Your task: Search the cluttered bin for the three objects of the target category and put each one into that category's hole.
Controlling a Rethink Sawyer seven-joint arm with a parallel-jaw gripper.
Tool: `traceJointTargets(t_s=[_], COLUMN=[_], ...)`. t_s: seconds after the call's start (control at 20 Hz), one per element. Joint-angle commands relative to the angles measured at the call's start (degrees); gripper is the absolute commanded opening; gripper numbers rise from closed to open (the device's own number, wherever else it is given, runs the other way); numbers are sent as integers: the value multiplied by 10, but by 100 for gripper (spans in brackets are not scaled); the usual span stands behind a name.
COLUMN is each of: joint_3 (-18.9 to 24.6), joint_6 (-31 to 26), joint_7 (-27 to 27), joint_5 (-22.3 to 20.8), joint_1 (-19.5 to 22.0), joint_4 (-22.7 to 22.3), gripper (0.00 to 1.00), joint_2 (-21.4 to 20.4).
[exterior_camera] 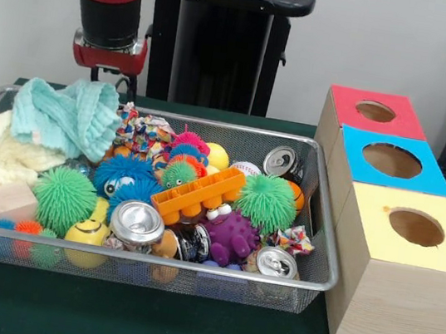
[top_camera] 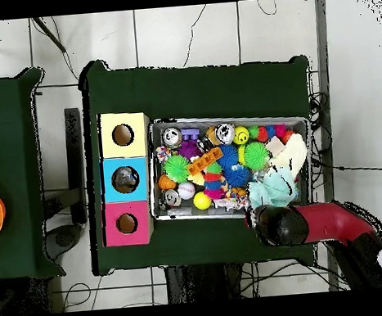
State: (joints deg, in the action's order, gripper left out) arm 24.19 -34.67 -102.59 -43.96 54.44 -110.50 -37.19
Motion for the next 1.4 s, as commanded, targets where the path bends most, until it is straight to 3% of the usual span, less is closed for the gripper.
traceJointTargets(t_s=[0.05,0.35,0.75,0.8,1.4], joint_3=[44,74,74,74,85], joint_6=[-68,-44,-57,-53,-43], joint_7=[93,148,148,143,168], joint_5=[22,3,-20,-22,-39], joint_1=[-4,37,29,28,32], joint_4=[125,112,113,112,103], gripper=[100,100,100,0,0], joint_2=[47,64,53,52,42])
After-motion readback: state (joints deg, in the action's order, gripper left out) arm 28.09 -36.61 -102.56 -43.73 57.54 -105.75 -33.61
